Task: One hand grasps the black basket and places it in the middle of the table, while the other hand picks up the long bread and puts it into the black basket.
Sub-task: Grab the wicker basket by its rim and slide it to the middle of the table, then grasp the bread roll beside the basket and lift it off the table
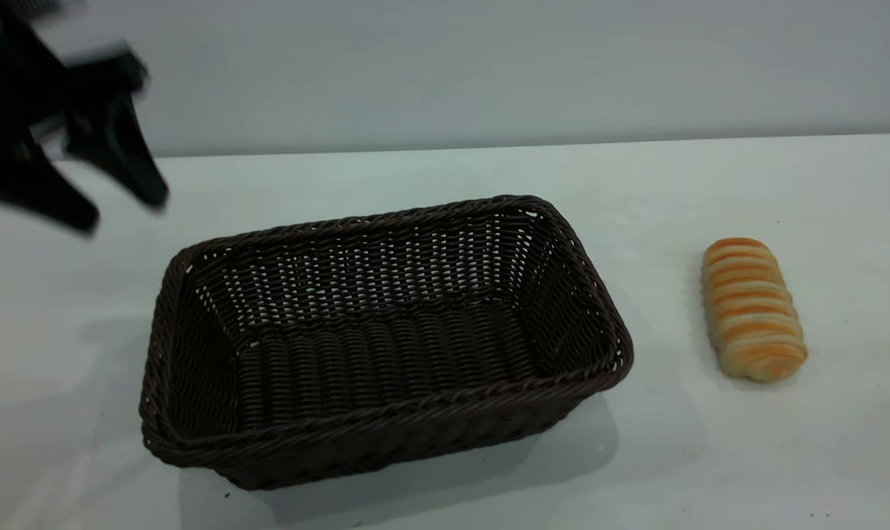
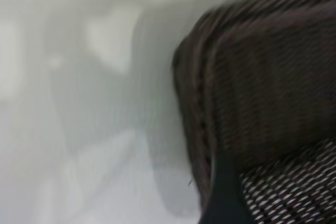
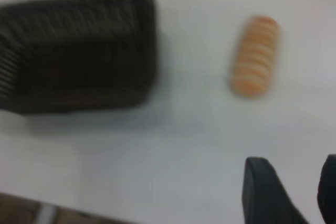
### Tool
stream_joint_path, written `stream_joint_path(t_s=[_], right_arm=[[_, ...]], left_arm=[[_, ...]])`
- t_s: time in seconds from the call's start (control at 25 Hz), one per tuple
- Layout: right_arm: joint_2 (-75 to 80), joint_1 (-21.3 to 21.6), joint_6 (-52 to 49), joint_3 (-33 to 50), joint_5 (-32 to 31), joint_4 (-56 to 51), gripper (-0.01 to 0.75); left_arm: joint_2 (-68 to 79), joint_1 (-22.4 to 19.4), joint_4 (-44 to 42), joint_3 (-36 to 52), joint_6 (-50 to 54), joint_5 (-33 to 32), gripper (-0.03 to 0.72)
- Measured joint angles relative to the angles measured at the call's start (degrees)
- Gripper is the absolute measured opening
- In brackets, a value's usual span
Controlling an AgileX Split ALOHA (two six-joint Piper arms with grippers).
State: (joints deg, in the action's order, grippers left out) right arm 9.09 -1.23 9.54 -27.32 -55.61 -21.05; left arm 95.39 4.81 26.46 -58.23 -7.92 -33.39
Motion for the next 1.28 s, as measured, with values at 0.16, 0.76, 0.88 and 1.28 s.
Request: stream_joint_path(t_s=[0.16,0.76,0.88,1.28], right_arm=[[12.7,0.0,11.7,2.5,10.5,-11.9,0.239],[83.5,0.0,62.0,-9.2,30.4,-53.4,0.355],[92.6,0.0,63.1,-14.6,29.9,-53.9,0.437],[99.2,0.0,67.7,-21.1,39.9,-53.7,0.489]], left_arm=[[-11.6,0.0,1.5,0.1,-1.4,1.3,0.585],[-54.9,0.0,17.9,0.1,-20.2,-0.2,0.585],[-60.0,0.0,18.1,0.1,-20.2,-3.9,0.585],[-76.2,0.0,20.4,0.1,-19.9,-12.2,0.585]])
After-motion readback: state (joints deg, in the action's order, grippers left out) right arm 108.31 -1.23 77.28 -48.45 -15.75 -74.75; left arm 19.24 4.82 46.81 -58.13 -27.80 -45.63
